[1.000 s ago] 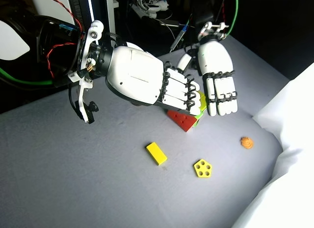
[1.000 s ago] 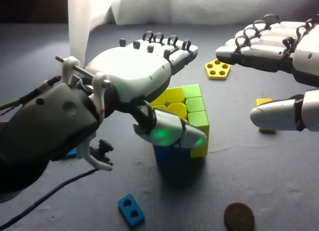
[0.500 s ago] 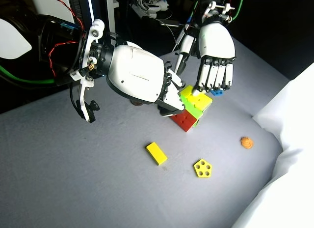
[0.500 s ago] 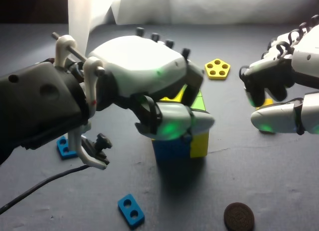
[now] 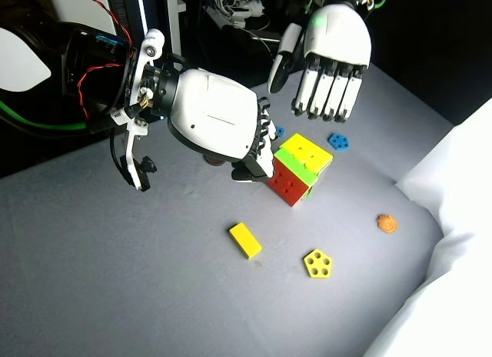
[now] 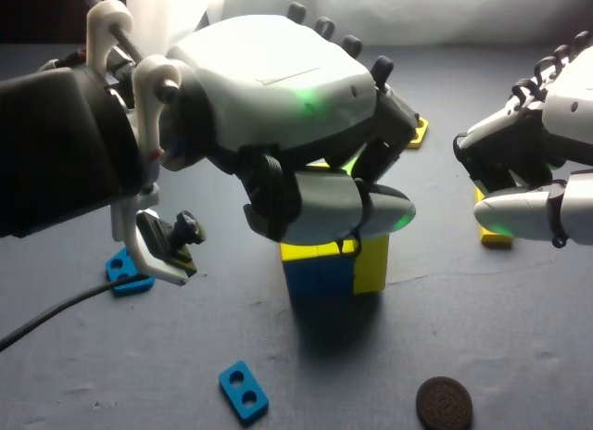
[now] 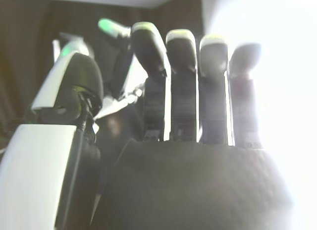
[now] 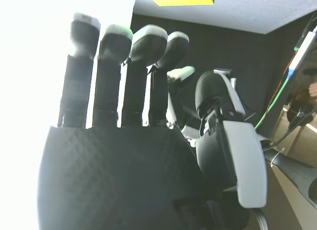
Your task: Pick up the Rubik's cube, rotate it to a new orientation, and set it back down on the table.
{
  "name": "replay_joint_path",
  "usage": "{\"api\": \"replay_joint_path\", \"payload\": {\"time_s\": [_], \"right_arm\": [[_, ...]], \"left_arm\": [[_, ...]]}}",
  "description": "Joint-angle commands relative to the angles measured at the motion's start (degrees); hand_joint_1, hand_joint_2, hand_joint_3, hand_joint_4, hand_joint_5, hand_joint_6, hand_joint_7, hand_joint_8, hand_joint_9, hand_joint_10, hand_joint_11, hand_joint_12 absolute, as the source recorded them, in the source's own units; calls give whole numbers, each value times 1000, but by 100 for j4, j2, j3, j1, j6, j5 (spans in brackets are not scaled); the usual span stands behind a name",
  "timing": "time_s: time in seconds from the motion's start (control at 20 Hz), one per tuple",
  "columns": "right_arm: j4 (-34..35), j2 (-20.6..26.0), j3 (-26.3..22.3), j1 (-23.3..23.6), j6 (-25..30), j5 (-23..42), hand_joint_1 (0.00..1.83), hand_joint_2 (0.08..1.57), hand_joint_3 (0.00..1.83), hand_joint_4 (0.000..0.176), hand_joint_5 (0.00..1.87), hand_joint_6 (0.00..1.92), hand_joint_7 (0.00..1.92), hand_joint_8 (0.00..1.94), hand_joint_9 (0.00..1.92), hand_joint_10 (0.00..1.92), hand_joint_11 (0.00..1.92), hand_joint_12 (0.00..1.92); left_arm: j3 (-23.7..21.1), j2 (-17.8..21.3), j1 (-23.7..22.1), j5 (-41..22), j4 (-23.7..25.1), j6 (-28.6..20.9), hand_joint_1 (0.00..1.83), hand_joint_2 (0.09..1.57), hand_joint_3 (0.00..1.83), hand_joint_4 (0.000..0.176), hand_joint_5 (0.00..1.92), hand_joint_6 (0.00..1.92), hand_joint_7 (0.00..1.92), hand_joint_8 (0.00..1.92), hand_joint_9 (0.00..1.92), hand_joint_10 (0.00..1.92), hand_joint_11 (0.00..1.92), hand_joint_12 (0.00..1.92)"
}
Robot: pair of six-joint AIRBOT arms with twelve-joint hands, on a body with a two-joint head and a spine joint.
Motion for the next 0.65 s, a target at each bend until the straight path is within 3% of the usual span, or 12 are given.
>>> {"api": "replay_joint_path", "payload": {"time_s": [0.0, 0.25, 0.4, 0.6], "right_arm": [[81, 18, -24, 77, -8, 617, 232, 1359, 4, 0, 679, 1533, 871, 1664, 768, 1921, 695, 1921], [80, 19, -26, 77, -20, 617, 217, 1365, 3, 0, 644, 1607, 844, 1719, 752, 1921, 676, 1921], [80, 19, -27, 77, -20, 617, 215, 1368, 2, 0, 662, 1616, 869, 1786, 821, 1921, 770, 1921], [80, 19, -26, 79, -21, 617, 234, 1359, 0, 0, 641, 1617, 860, 1731, 787, 1921, 725, 1921]], "left_arm": [[-28, 27, -93, -572, -35, 36, 283, 1403, 6, 0, 665, 1604, 722, 1779, 634, 1876, 562, 1921], [-70, 33, -104, -626, -252, 185, 274, 1414, 4, 0, 643, 1638, 715, 1784, 622, 1883, 525, 1921], [-82, 31, -140, -739, -256, 185, 292, 1410, 0, 0, 674, 1626, 725, 1805, 621, 1920, 534, 1921], [-101, 32, -172, -743, -315, 188, 313, 1410, 0, 0, 642, 1642, 711, 1796, 611, 1891, 514, 1921]]}}
